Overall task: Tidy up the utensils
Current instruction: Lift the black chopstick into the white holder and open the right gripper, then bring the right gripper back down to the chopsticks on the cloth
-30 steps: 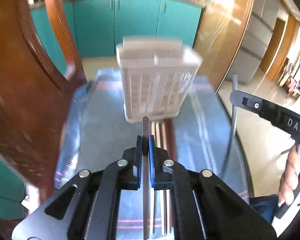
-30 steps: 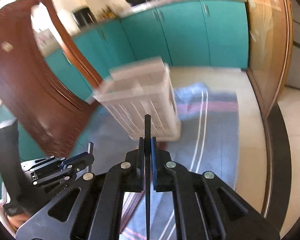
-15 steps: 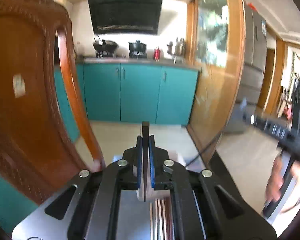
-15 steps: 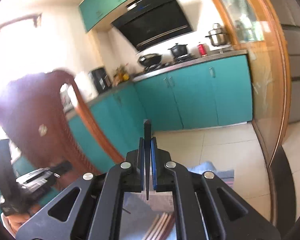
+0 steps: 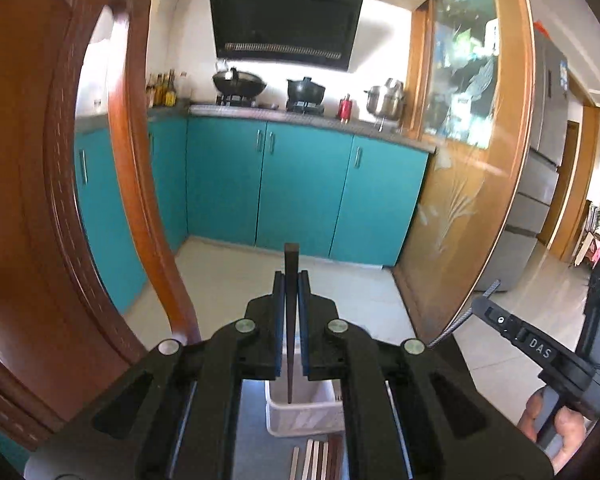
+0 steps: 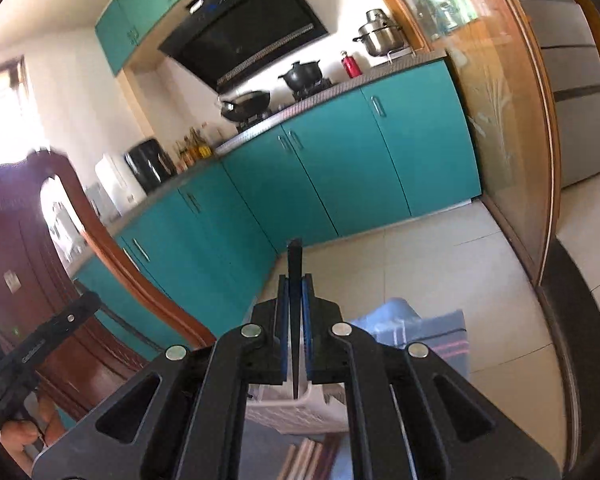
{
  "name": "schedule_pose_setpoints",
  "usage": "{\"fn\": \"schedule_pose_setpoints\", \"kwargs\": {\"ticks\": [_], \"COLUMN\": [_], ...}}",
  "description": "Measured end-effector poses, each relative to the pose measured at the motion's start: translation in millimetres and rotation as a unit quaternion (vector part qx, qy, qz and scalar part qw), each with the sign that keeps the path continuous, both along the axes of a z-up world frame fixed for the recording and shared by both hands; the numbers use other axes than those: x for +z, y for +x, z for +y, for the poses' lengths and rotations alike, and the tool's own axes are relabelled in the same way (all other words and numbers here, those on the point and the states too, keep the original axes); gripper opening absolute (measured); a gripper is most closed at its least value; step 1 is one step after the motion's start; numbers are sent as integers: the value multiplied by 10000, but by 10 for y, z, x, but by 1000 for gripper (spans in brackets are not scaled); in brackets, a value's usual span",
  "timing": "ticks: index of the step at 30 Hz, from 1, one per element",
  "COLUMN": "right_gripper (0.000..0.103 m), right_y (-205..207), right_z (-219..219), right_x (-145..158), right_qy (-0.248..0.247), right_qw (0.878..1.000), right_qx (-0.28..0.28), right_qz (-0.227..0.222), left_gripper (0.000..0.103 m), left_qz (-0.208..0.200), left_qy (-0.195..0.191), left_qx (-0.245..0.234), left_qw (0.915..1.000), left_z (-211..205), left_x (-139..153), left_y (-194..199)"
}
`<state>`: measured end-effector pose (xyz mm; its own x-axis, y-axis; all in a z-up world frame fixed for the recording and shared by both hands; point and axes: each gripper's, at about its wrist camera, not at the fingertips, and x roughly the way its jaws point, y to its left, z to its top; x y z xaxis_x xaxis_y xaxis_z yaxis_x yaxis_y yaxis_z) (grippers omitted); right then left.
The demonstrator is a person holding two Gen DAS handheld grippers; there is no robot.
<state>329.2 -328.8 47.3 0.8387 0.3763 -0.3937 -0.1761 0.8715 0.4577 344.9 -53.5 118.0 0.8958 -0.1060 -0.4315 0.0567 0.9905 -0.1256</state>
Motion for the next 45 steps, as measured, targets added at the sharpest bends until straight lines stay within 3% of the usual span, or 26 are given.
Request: {"fn": "schedule_pose_setpoints", "kwargs": {"ticks": [6, 8, 10, 12, 14, 19, 20, 22, 25, 28, 31, 34, 36, 39, 41, 43, 44, 45], "right_gripper": [9, 19, 38, 43, 44, 44, 44, 44, 44, 44, 44, 44, 44, 44, 38, 20, 20, 12], "right_y": [-55, -111, -210, -296, -384, -697, -733, -670, -348, -191, -187, -241, -254, -314, -328, -322, -298, -280], "right_z": [124, 131, 104, 65, 14, -389, -523, -647, -498, -31, 533, 951, 1148, 1370, 1395, 1373, 1365, 1348], "right_x": [-122, -157, -190, -208, -219, -285, -402, -666, -1170, -1515, -1713, -2007, -2152, -2137, -2140, -2136, -2123, -2104], "right_qy": [-556, -675, -710, -688, -673, -84, 83, 208, -50, -520, -1161, -1511, -1744, -2308, -2240, -2007, -1893, -1851], "right_qw": [9984, 9976, 9974, 9976, 9977, 9955, 9913, 9848, 9768, 9687, 9634, 9515, 9441, 9420, 9421, 9433, 9432, 9429], "right_qx": [61, 48, 28, 9, -25, -874, -1309, -1656, -1140, -465, 114, 538, 657, 581, 594, 711, 766, 781], "right_qz": [103, 144, 83, -15, -100, -355, -148, 478, 1814, 2381, 2415, 2626, 2719, 2368, 2423, 2548, 2622, 2655], "left_gripper": [7, 7, 12, 23, 28, 34, 34, 34, 32, 27, 27, 27, 27, 27, 27, 27, 27, 27], "left_qz": [166, 150, 124, 101, 77, 34, 194, 623, 1573, 2337, 2630, 2643, 2646, 2702, 2696, 2694, 2692, 2687], "left_qy": [6, 73, 81, 37, -3, -106, -87, -28, 16, 113, 98, 61, 91, 4, -50, -44, -45, -29], "left_qx": [-2, 17, 31, 25, 39, 260, 288, 246, 63, -53, -136, -184, -217, -165, -185, -206, -220, -230], "left_qw": [9999, 9999, 9999, 9999, 10000, 9996, 9994, 9978, 9875, 9722, 9647, 9642, 9641, 9627, 9628, 9628, 9628, 9629], "left_z": [-10, -6, 3, 36, 79, 222, 237, 231, 160, 52, -8, -24, -22, 99, 146, 152, 169, 172], "left_x": [-251, -301, -341, -381, -419, -656, -779, -1053, -1699, -2277, -2519, -2583, -2602, -2620, -2621, -2602, -2602, -2604], "left_y": [-46, -114, -180, -283, -406, -866, -926, -961, -992, -1113, -1227, -1339, -1379, -1424, -1436, -1422, -1425, -1431]}}
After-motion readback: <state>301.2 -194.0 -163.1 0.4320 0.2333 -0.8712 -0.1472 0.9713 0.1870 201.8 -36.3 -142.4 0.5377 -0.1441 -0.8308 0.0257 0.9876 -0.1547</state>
